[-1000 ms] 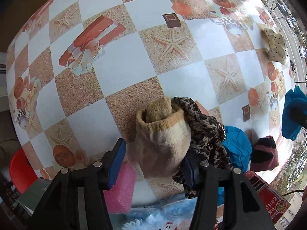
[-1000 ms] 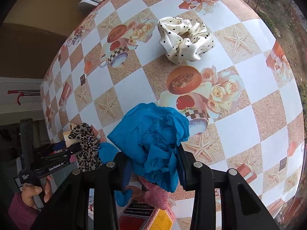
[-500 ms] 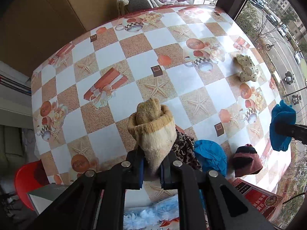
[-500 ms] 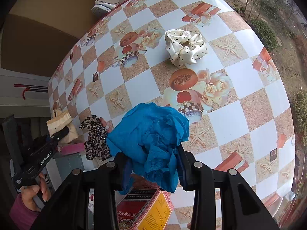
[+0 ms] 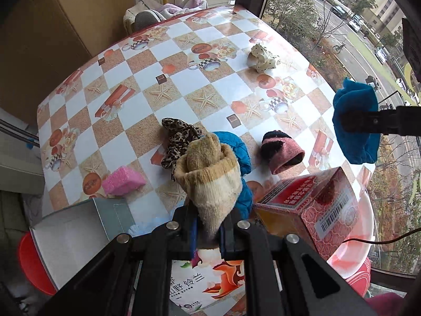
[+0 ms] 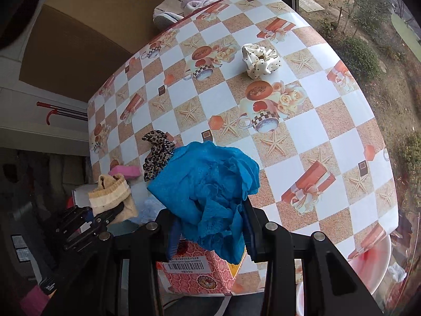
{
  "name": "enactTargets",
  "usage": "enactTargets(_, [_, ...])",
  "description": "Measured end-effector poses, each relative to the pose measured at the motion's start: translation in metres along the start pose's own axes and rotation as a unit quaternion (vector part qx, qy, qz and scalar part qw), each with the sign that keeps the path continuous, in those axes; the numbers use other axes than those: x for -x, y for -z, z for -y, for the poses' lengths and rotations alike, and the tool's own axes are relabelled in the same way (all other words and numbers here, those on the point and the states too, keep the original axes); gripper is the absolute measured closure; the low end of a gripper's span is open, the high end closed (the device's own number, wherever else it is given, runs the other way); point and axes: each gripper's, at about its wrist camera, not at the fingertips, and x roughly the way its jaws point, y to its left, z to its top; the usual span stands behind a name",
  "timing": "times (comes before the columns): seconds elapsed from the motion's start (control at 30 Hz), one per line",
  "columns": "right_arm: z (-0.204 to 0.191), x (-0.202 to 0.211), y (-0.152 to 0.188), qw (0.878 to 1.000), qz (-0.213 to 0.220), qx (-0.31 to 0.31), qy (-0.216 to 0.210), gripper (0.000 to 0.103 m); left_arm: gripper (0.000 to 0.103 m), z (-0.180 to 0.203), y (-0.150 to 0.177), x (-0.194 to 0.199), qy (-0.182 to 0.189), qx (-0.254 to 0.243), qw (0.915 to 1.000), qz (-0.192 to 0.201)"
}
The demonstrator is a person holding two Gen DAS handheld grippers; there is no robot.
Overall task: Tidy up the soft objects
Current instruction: 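Carry the beige knit hat and blue cloth toward the white box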
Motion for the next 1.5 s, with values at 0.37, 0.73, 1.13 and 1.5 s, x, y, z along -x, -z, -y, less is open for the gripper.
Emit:
enactTargets(0.37, [-0.055,0.009,0.078,0.999,-0.011,0.033,0.006,0.062,0.090,0.004,0.068,0.041,0.024,-0.013,0.9995,0.016])
enactTargets(0.73, [-0.116,-0.019,0.121,0.995,-0.052,0.088,0.006,0.062,0.090,-0.027,0.114,0.070,0.012,0.035,0.9980,0.052])
enactTargets(1.13, [-0.161,-0.033,0.145,0.986,-0.069,0.149,0.015,0.062,0.090,-0.060,0.152,0.087,-0.002,0.094,0.9930,0.071])
enactTargets(1.5, [-0.169,-0.031,0.152,0.987,-0.061,0.149,0.021,0.062,0.090,-0.072,0.163,0.094,-0.005,0.098,0.9919,0.081])
